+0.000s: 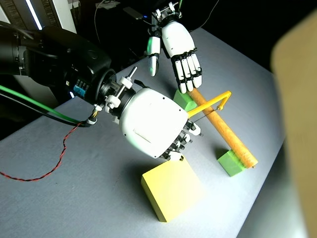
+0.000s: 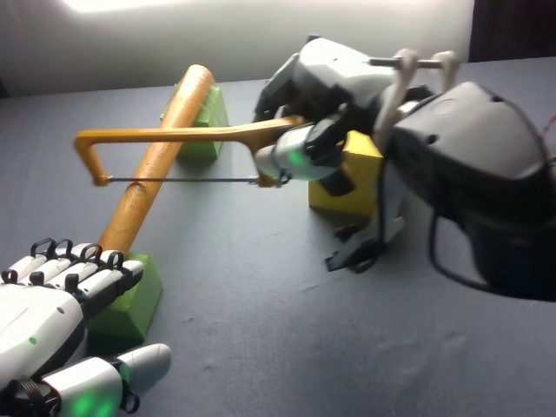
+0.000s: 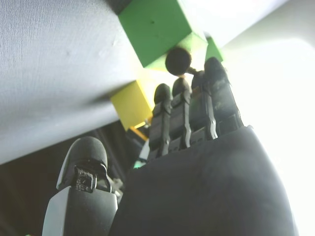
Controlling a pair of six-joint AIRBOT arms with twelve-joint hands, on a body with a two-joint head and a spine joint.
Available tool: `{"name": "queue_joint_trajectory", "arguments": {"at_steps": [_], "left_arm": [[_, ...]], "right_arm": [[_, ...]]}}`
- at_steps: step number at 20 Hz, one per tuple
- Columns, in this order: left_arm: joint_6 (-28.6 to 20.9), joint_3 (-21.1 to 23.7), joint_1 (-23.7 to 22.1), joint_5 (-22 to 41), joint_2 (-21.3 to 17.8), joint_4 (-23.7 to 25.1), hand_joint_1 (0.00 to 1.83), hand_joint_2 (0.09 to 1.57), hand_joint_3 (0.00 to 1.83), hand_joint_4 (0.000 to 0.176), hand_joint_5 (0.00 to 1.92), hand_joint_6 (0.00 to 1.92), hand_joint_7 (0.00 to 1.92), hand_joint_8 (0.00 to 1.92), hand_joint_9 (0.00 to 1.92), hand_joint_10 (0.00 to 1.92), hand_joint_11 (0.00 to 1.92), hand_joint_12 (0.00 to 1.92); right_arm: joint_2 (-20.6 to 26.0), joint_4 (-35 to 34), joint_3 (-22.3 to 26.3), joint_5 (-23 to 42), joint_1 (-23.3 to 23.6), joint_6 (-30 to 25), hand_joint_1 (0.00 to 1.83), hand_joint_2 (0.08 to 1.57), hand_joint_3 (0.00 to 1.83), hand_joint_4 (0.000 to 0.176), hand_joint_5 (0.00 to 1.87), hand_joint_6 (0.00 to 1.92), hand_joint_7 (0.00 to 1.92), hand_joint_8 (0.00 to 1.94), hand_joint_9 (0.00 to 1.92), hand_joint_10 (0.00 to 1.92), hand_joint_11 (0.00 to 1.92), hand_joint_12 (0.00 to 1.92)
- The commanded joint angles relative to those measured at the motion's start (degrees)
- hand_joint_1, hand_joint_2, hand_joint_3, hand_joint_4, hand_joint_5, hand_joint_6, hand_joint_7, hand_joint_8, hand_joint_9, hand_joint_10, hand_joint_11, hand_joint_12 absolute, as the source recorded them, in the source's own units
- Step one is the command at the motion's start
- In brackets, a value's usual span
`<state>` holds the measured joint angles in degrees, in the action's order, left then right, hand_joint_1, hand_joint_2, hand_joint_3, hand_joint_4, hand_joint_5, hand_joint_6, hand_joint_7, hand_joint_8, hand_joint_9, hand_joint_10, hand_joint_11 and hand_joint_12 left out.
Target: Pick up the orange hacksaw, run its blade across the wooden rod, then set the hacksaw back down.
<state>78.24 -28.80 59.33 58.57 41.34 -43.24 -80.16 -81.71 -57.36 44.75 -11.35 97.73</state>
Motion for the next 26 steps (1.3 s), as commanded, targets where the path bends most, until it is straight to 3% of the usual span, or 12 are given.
{"name": "queue_joint_trajectory", "arguments": {"at_steps": [1, 2, 3, 5, 9, 12, 18, 20, 21, 24, 26], "left_arm": [[-0.26, -0.28, -0.13, 2.13, 0.47, 0.66, 0.00, 1.28, 0.00, 0.000, 0.18, 0.00, 0.17, 0.00, 0.13, 0.01, 0.00, 0.27], [-0.26, -0.28, -0.13, 2.13, 0.47, 0.66, 0.00, 1.29, 0.00, 0.000, 0.21, 0.00, 0.20, 0.01, 0.16, 0.01, 0.00, 0.35], [-0.26, -0.28, -0.13, 2.13, 0.47, 0.66, 0.00, 1.28, 0.00, 0.000, 0.19, 0.00, 0.17, 0.00, 0.12, 0.01, 0.00, 0.28], [-0.26, -0.29, -0.13, 2.13, 0.47, 0.66, 0.00, 1.29, 0.00, 0.000, 0.20, 0.00, 0.18, 0.00, 0.14, 0.00, 0.00, 0.31], [-0.26, -0.32, -0.07, 2.12, 0.46, 0.66, 0.00, 1.29, 0.00, 0.000, 0.22, 0.01, 0.19, 0.01, 0.14, 0.01, 0.00, 0.30], [-0.26, -0.29, -0.15, 2.13, 0.46, 0.66, 0.00, 1.29, 0.00, 0.000, 0.21, 0.00, 0.19, 0.00, 0.15, 0.01, 0.00, 0.29], [-0.52, -0.26, -0.16, 2.63, 0.45, 0.66, 0.00, 1.28, 0.00, 0.000, 0.20, 0.00, 0.19, 0.00, 0.13, 0.00, 0.00, 0.25], [-0.60, -0.26, -0.15, 2.80, 0.43, 0.66, 0.00, 1.29, 0.00, 0.000, 0.22, 0.00, 0.21, 0.00, 0.16, 0.00, 0.00, 0.33], [-0.60, -0.25, -0.15, 2.81, 0.42, 0.66, 0.00, 1.29, 0.00, 0.000, 0.22, 0.00, 0.21, 0.00, 0.16, 0.00, 0.00, 0.33], [-0.60, -0.07, -0.11, 2.81, 0.28, 0.66, 0.00, 1.29, 0.00, 0.000, 0.18, 0.00, 0.17, 0.00, 0.12, 0.00, 0.00, 0.22], [-0.93, -0.03, -0.10, 2.81, 0.06, 0.66, 0.00, 1.29, 0.00, 0.000, 0.21, 0.00, 0.19, 0.00, 0.15, 0.00, 0.00, 0.32]], "right_arm": [[-1.19, 4.21, -0.64, 1.53, 0.79, -0.36, 1.24, 1.09, 0.00, 0.000, 0.97, 0.96, 1.14, 0.79, 1.30, 0.00, 0.90, 0.95], [-4.44, 4.23, -2.79, 2.49, 0.51, 0.05, 1.24, 1.09, 0.00, 0.000, 0.97, 0.96, 1.14, 0.78, 1.30, 0.00, 0.90, 0.95], [-7.01, 4.24, -4.61, 3.38, 0.42, 0.08, 1.24, 1.08, 0.00, 0.000, 0.98, 0.95, 1.15, 0.76, 1.30, 0.00, 0.91, 0.94], [-9.06, 4.25, -6.01, 4.18, 0.44, 0.08, 1.24, 1.08, 0.00, 0.000, 0.98, 0.94, 1.16, 0.76, 1.31, 0.01, 0.91, 0.94], [-8.75, 4.26, -4.98, 5.07, 0.10, -0.11, 1.24, 1.08, 0.00, 0.000, 0.98, 0.93, 1.15, 0.77, 1.30, 0.00, 0.91, 0.95], [-3.87, 4.26, -0.99, 5.16, -0.55, -0.18, 1.24, 1.08, 0.00, 0.000, 0.99, 0.93, 1.15, 0.76, 1.30, 0.00, 0.89, 0.99], [12.73, 4.23, 11.18, 2.79, 2.71, -5.11, 1.24, 1.08, 0.00, 0.000, 0.97, 0.94, 1.15, 0.77, 1.30, 0.00, 0.89, 0.97], [17.36, 4.26, 14.40, 1.02, 3.22, -5.19, 1.24, 1.08, 0.00, 0.000, 0.98, 0.93, 1.15, 0.77, 1.31, 0.00, 0.89, 0.97], [21.10, 4.27, 16.71, -1.79, 3.07, -5.40, 1.24, 1.09, 0.00, 0.000, 0.96, 0.96, 1.14, 0.78, 1.30, 0.00, 0.89, 0.96], [26.03, 4.29, 20.01, -3.35, 1.51, -7.10, 1.24, 1.08, 0.00, 0.000, 0.99, 0.93, 1.17, 0.73, 1.32, 0.01, 0.91, 0.96], [27.98, 4.29, 21.76, -3.34, -1.44, -8.74, 1.24, 1.08, 0.00, 0.000, 0.98, 0.93, 1.15, 0.76, 1.31, 0.00, 0.90, 0.97]]}}
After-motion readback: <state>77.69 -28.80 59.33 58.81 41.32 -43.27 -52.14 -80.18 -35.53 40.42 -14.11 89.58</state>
